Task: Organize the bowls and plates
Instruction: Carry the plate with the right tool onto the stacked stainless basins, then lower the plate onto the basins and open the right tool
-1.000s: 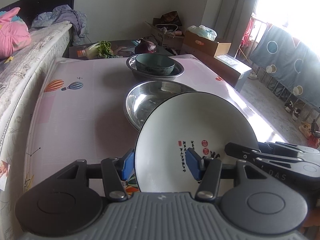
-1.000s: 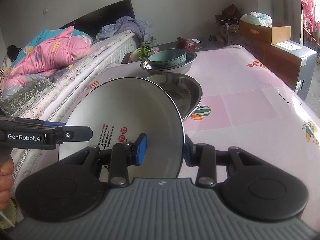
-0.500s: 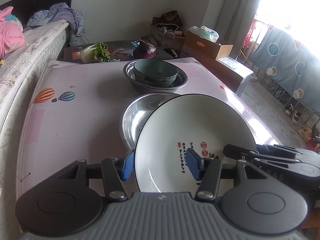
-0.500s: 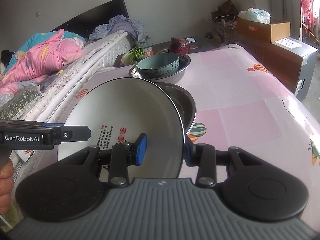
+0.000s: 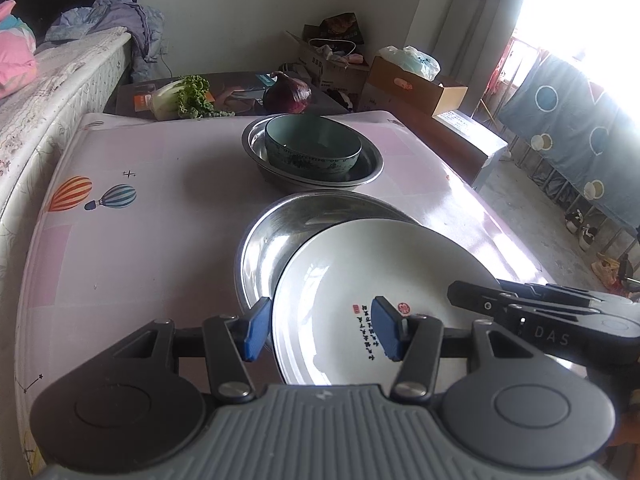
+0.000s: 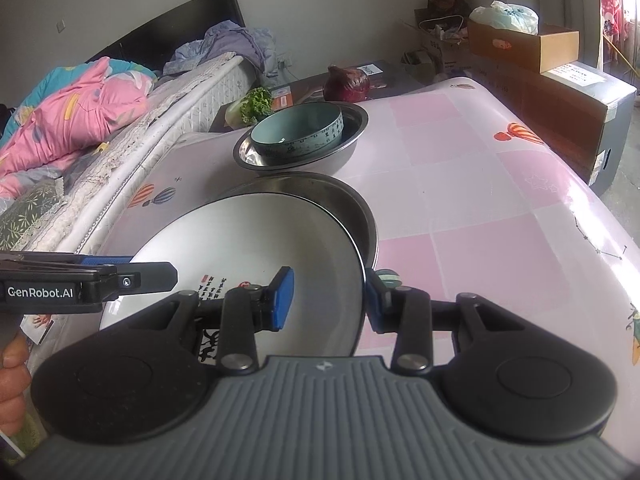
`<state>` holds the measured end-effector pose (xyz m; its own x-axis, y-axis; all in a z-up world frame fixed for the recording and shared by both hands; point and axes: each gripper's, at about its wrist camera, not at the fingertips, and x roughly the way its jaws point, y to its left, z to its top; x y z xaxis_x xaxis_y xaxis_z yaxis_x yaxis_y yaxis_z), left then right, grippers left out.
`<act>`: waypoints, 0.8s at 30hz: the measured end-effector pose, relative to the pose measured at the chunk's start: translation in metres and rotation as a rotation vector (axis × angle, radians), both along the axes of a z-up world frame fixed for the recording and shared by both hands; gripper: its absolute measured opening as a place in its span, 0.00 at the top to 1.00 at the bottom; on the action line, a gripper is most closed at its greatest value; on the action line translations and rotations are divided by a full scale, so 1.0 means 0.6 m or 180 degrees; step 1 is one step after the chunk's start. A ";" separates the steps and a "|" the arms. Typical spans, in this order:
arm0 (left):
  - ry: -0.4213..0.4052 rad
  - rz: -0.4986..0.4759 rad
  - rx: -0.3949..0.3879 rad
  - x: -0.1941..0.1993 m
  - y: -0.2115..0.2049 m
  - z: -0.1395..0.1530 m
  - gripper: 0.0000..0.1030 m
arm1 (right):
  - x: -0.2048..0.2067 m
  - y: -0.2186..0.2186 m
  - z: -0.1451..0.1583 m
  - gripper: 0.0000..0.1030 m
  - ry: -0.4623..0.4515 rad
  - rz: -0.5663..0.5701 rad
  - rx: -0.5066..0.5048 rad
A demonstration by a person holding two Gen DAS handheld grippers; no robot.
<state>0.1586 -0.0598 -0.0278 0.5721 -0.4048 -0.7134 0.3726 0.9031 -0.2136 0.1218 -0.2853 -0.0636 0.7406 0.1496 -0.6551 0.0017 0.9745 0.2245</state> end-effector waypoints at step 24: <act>-0.0255 0.0145 -0.0097 -0.072 0.060 0.032 0.16 | -0.089 0.001 0.047 0.23 -0.0281 -0.0280 -0.0067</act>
<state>0.1152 -0.0236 -0.0086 0.6452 -0.3979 -0.6522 0.3483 0.9130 -0.2125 0.0687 -0.2848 -0.0354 0.8051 0.0683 -0.5891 0.0687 0.9759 0.2070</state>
